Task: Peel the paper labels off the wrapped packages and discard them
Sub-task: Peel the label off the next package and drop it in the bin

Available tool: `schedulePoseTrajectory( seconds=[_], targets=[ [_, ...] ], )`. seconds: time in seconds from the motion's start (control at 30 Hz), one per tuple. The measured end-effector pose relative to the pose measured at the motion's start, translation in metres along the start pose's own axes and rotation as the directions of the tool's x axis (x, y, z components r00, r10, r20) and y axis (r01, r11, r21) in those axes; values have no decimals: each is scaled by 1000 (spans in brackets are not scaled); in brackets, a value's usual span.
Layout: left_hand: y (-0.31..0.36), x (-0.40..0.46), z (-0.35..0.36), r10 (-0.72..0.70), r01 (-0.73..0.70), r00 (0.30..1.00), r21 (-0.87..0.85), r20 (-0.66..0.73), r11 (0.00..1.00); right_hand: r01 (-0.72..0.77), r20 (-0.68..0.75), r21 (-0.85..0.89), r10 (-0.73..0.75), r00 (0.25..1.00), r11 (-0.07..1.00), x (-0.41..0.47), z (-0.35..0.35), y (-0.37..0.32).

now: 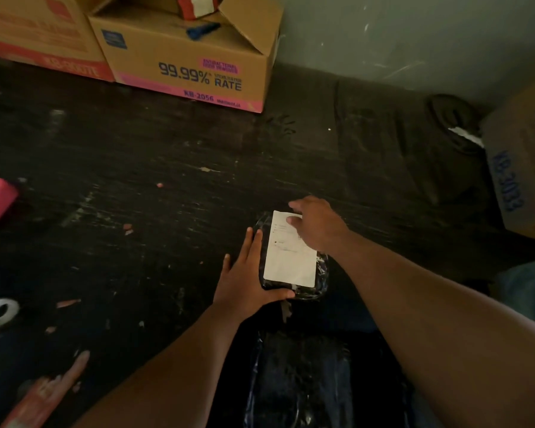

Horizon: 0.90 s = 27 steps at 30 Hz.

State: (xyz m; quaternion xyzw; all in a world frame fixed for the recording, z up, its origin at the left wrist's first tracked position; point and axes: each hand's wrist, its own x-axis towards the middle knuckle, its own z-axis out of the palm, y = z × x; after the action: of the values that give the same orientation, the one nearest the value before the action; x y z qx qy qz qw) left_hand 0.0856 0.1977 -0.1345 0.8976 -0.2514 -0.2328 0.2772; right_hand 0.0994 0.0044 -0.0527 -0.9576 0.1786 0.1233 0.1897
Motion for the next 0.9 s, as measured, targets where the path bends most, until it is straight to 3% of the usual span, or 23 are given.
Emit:
schedulePoseTrajectory(
  seconds=[0.2, 0.3, 0.5, 0.77, 0.9],
  targets=[
    [1, 1, 1, 27, -25, 998, 49, -49, 998, -1, 85, -22, 3, 996, 1000, 27, 3, -4],
    [0, 2, 1, 38, -39, 998, -12, -40, 999, -7, 115, 3, 6, 993, 1000, 31, 6, -5],
    [0, 3, 2, 21, -21, 1000, -121, 0, 992, -37, 32, 120, 34, 999, 992, 31, 7, -6],
    [-2, 4, 3, 39, -38, 999, -156, 3, 987, 100, -58, 158, -92, 994, 982, 24, 3, 5],
    [-2, 4, 3, 35, -34, 999, -187, 0, 982, 78, -9, 138, -77, 997, 987, 21, -1, 17]
  ],
)
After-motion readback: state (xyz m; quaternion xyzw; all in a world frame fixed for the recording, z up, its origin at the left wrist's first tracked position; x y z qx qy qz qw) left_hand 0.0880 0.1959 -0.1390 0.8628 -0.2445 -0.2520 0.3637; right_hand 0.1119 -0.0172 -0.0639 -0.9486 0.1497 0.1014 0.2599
